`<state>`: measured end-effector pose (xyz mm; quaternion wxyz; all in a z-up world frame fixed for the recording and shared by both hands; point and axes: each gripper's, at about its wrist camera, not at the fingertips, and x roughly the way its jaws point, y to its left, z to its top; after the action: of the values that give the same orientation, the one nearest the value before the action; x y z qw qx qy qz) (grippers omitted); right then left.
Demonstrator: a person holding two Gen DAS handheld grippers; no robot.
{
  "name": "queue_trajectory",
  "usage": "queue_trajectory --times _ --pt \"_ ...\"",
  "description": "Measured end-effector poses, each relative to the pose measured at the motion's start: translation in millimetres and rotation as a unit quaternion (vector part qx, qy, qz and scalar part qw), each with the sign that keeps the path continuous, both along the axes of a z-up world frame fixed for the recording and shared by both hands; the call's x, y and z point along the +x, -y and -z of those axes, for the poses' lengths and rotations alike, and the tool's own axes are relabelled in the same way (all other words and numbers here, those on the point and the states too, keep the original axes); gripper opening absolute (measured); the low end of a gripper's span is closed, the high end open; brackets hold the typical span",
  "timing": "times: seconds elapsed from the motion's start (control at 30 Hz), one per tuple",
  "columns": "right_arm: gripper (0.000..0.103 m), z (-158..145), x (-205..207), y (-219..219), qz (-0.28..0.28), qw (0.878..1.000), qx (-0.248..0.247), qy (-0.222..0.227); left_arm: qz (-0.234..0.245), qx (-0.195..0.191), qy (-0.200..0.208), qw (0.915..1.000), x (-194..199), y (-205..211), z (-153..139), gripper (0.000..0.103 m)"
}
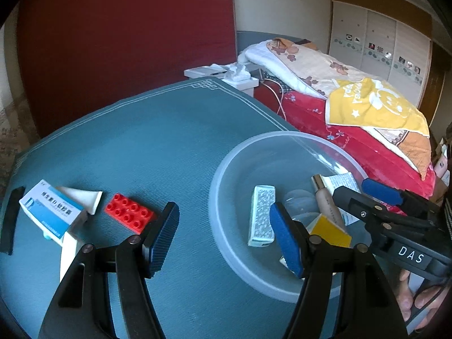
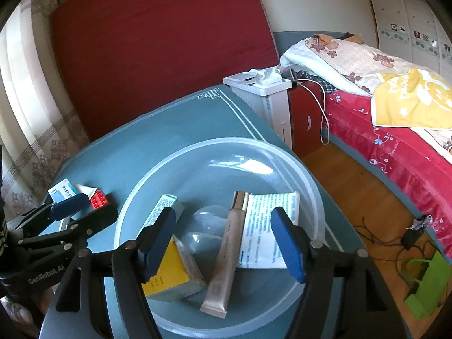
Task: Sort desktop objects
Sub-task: 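Carry the tube and dotted box over the clear bowl and release both, then move both open tools back from the bowl toward the remaining table items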
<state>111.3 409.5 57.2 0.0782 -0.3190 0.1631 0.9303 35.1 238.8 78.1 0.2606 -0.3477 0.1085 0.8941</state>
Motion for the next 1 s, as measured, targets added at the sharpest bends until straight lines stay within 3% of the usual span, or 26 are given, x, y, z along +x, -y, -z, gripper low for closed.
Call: queue_trajectory --times 0.57,1.0 --pt "0.08 5.2 9.8 30.4 -0.025 1.0 -0.018 0.006 -0.026 0.002 -0.013 0.9996 7.8 38.0 -6.7 0.07" --pt "0.08 -1.0 8.4 66.7 -0.057 0.998 0.006 0.005 -0.05 0.005 -0.025 0.9984 10.4 72.7 -7.0 0.07"
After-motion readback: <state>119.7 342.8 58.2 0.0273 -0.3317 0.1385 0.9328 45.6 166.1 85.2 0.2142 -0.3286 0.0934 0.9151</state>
